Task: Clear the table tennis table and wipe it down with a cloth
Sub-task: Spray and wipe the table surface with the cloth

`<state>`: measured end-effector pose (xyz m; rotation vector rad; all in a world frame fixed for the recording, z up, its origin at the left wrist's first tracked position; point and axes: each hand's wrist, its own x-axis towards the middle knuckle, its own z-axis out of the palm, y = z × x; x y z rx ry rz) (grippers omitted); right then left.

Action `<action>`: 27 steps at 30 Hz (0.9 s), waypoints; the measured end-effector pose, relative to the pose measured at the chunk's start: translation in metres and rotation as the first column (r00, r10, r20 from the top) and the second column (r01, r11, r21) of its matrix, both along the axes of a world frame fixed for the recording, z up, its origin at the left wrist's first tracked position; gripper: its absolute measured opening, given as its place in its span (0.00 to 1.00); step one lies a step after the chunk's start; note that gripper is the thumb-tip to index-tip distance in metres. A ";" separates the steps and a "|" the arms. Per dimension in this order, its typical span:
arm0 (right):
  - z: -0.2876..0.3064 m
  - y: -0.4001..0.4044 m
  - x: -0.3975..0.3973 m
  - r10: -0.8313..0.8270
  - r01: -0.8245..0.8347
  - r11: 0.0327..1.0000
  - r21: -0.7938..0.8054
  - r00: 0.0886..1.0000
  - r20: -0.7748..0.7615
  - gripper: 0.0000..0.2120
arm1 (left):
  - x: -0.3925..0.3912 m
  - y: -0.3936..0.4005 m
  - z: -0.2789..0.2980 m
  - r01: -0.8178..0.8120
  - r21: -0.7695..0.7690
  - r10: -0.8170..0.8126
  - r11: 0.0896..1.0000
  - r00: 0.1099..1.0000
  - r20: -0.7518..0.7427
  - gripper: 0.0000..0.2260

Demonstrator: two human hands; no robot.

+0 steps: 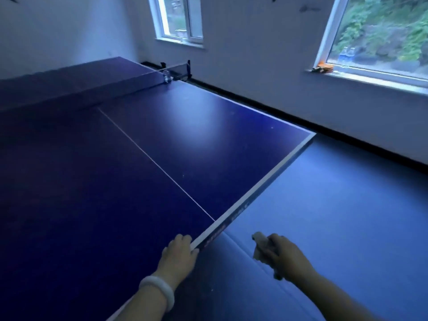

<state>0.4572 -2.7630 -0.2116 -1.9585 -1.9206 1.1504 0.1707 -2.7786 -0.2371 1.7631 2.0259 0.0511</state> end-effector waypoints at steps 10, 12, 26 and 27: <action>-0.006 0.142 -0.038 0.359 -0.374 0.914 0.161 0.926 0.115 0.14 | -0.011 0.004 -0.012 -0.310 -0.088 0.307 0.947 0.951 -0.041 0.20; -0.011 0.170 -0.054 0.415 -0.456 0.865 0.208 0.885 0.212 0.19 | -0.013 0.019 -0.020 -0.338 -0.086 0.335 0.937 0.941 -0.045 0.22; -0.084 0.253 -0.120 0.695 -0.824 0.541 0.166 0.549 0.464 0.21 | -0.064 0.133 -0.072 -0.519 -0.140 0.508 0.843 0.855 -0.108 0.31; -0.084 0.256 -0.121 0.689 -0.832 0.521 0.189 0.541 0.482 0.22 | -0.067 0.136 -0.075 -0.530 -0.131 0.519 0.838 0.848 -0.109 0.31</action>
